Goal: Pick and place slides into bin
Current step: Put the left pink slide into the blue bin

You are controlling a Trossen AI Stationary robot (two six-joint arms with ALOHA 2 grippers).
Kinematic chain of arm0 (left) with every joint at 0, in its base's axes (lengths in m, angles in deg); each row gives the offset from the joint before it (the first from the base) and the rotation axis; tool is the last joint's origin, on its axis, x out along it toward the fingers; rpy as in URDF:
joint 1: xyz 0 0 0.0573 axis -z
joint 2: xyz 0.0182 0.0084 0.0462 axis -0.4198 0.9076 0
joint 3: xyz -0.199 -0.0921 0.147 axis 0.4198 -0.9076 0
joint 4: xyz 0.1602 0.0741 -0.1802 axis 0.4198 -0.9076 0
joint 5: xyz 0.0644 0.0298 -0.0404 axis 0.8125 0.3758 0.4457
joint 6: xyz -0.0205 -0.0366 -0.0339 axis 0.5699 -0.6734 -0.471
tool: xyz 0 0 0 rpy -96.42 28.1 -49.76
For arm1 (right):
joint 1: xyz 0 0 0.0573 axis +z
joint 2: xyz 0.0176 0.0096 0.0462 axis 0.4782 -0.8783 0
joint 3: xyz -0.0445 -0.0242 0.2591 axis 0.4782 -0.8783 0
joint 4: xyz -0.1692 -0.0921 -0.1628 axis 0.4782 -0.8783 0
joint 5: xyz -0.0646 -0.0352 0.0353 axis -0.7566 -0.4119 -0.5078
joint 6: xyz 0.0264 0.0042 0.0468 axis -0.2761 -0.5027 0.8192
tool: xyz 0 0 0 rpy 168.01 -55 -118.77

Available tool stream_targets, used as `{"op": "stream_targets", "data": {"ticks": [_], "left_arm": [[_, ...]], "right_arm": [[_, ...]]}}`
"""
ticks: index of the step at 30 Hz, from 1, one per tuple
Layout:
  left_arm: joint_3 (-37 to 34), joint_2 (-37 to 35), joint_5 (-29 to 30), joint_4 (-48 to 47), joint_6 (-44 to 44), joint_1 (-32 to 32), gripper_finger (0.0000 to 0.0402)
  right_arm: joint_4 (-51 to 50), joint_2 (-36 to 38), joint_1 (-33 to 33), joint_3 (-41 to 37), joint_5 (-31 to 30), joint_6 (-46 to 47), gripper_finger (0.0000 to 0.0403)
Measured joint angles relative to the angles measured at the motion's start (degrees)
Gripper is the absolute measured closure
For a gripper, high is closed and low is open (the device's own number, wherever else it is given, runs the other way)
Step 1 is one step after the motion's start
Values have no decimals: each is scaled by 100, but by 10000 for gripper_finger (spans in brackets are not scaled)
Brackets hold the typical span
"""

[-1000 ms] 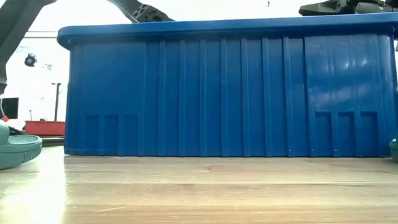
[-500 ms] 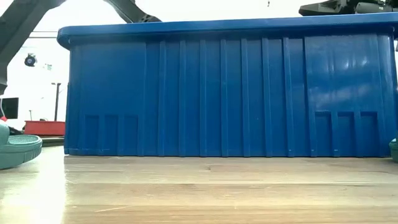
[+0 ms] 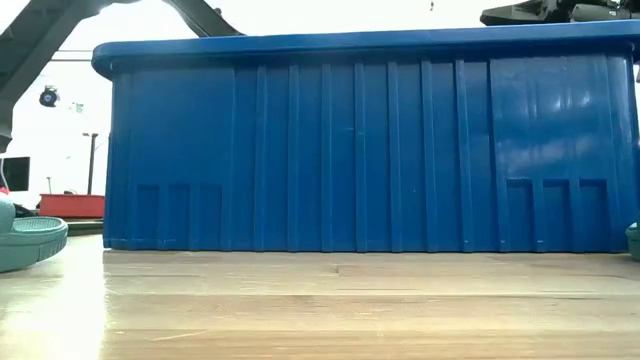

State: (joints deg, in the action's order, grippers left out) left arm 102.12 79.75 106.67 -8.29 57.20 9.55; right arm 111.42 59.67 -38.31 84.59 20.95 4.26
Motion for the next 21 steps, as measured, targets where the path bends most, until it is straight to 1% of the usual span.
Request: {"op": "stream_targets", "data": {"ticks": [2,8,13,17,21], "left_arm": [[7,0,-27,1,64,-36,401],[-3,26,-373,-55,145,-164,401],[31,28,-408,-3,138,-213,401],[29,33,-615,-9,-50,-264,401],[17,35,-623,-5,-60,-266,401]], "right_arm": [[1,0,-1,0,0,1,394],[8,0,-1,0,-1,26,394],[8,0,1,0,-2,61,394],[8,0,-1,0,-4,60,394],[8,0,0,0,-4,60,394]]}}
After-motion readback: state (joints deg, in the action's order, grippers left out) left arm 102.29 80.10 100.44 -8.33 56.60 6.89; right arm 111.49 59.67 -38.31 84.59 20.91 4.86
